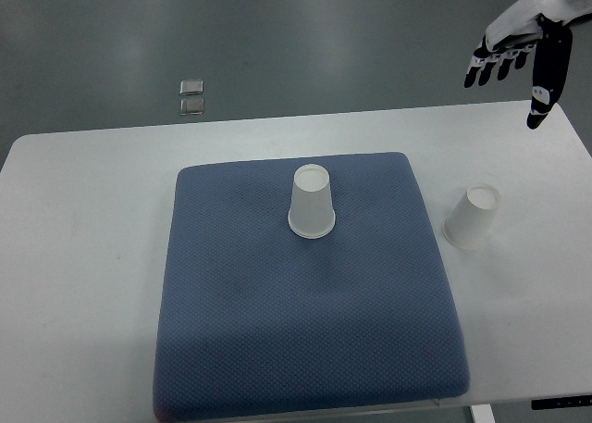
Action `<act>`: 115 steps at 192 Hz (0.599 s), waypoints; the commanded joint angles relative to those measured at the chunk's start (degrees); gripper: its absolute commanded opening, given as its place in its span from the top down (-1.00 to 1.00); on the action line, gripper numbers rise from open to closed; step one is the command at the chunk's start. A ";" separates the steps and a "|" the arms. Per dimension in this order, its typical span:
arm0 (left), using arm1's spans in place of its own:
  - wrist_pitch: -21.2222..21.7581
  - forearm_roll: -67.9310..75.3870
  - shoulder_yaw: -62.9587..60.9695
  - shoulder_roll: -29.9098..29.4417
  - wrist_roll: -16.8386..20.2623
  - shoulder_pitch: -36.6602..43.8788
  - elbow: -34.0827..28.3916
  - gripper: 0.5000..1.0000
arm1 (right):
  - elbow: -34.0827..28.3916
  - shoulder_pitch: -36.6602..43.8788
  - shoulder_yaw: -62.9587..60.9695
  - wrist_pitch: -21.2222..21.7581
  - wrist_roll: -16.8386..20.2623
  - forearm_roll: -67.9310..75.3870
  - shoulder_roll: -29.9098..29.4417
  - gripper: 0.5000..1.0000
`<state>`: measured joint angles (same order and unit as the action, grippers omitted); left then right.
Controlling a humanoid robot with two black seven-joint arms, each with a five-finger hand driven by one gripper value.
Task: Stack paper cups
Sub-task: 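Move the right hand over the white cup beside the pad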
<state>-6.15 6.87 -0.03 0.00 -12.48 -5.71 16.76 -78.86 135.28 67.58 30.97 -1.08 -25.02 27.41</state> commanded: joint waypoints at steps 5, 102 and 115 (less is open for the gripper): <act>-0.01 -0.02 -0.05 0.00 0.00 0.00 -0.32 -1.00 | 2.57 -7.22 -0.17 -7.32 1.51 0.06 -1.57 -0.68; 0.00 -0.02 0.12 0.00 0.00 0.00 -0.41 -1.00 | 6.87 -26.91 -1.05 -18.93 2.75 0.14 -5.35 -0.68; -0.01 -0.02 0.12 0.00 0.00 0.00 -0.41 -1.00 | 7.58 -28.49 -1.05 -19.98 2.75 0.14 -5.88 -0.68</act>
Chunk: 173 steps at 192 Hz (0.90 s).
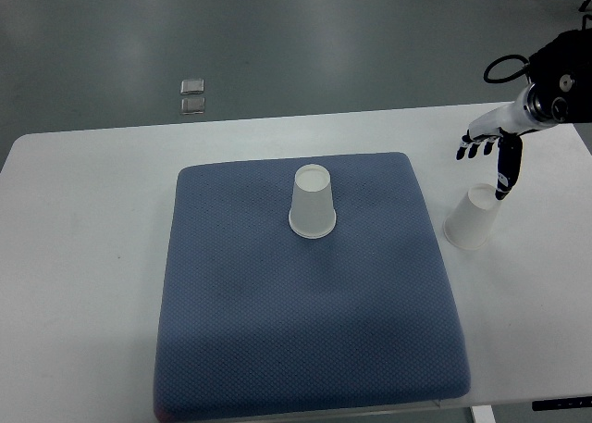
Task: Stack paper cups
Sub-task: 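Move the right hand over the white cup beside the pad, then lower the right hand and close fingers around the white cup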
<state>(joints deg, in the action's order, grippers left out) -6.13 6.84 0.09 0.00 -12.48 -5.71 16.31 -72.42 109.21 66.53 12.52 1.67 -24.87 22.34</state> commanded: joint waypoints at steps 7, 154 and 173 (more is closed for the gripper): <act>-0.02 0.01 -0.01 0.00 0.00 0.00 0.04 -1.00 | 1.58 -3.21 0.00 -2.15 0.00 0.09 -1.07 -0.68; 0.07 0.01 0.08 0.00 0.00 0.09 -0.14 -1.00 | 6.77 -13.41 0.44 -9.80 0.09 0.17 -4.77 -0.63; 0.07 -0.07 0.17 0.00 0.00 0.09 -0.22 -1.00 | 7.64 -14.03 0.62 -9.89 0.09 0.17 -4.77 -0.62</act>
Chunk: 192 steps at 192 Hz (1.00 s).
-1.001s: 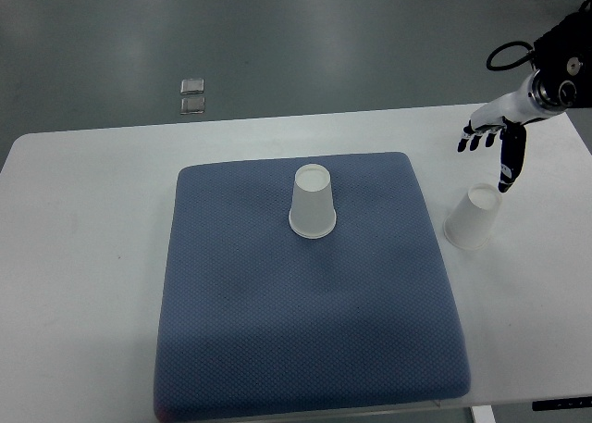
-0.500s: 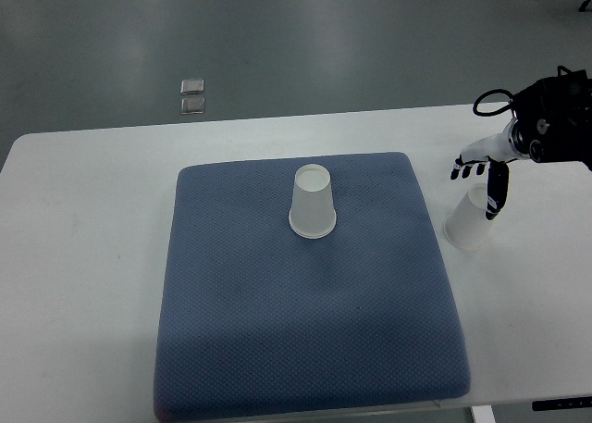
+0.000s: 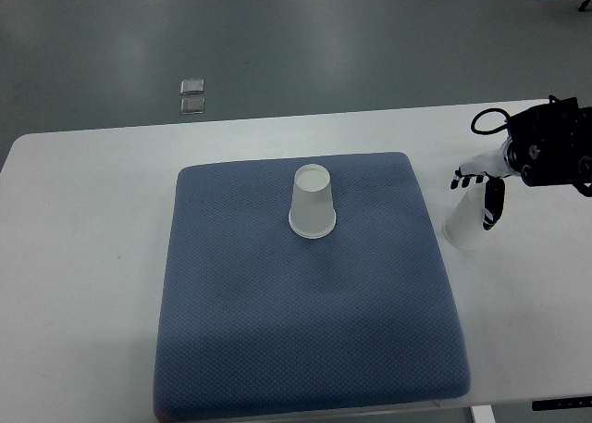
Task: Stack paper cups
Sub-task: 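Lower the right hand and close fingers around the white cup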
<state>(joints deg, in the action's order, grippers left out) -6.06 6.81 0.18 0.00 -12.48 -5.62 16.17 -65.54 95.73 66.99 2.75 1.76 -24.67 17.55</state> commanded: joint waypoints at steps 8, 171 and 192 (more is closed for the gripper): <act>0.08 -0.04 0.08 0.00 0.00 0.00 -0.17 -1.00 | 0.85 -0.63 0.16 -0.12 -0.09 -0.02 0.03 -0.61; 0.08 -0.04 0.08 0.00 0.00 0.00 -0.35 -1.00 | 1.21 -1.77 0.24 -1.79 -0.09 -0.20 0.21 0.41; 0.08 -0.04 0.08 0.00 0.00 0.00 -0.35 -1.00 | 1.21 -1.34 0.24 -1.79 -0.09 -0.29 0.47 0.47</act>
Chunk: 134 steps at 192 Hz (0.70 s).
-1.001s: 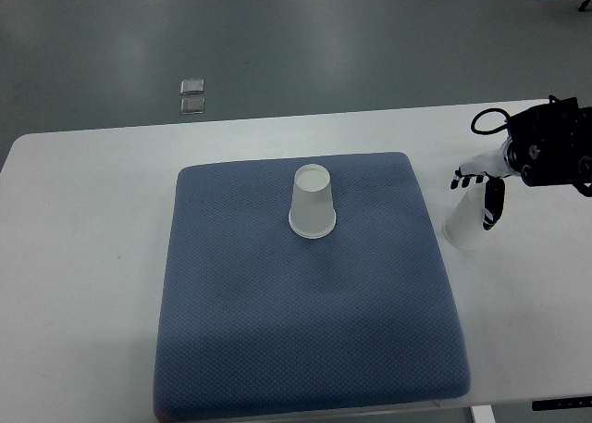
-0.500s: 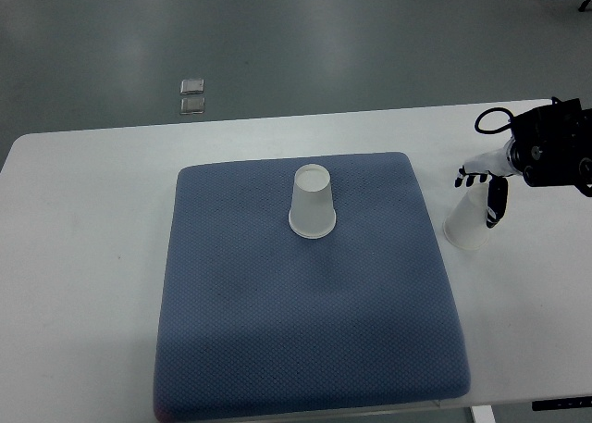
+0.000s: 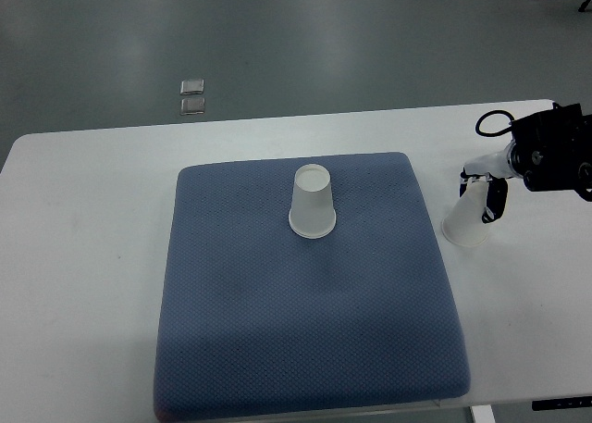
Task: Stack paper cups
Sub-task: 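Lower the right hand and close fingers around the white cup, then lift the cup with the right hand and carry it over the pad cup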
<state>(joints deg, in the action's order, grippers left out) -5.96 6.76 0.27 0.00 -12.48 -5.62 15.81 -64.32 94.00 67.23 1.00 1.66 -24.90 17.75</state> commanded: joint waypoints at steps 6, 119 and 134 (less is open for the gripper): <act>-0.01 0.00 0.00 0.00 0.00 0.00 0.01 -1.00 | -0.19 0.75 0.01 0.14 0.01 0.03 0.45 0.47; -0.01 0.00 0.00 0.00 0.00 0.00 0.18 -1.00 | -12.14 43.63 2.03 26.15 -0.34 -0.41 7.57 0.43; -0.01 0.00 0.08 0.00 0.00 -0.09 0.18 -1.00 | -12.15 47.16 1.94 28.62 -0.34 -1.02 7.48 0.43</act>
<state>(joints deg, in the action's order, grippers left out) -5.99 6.76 0.26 0.00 -12.48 -5.64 15.99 -76.39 135.60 69.35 25.43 1.42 -25.36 25.04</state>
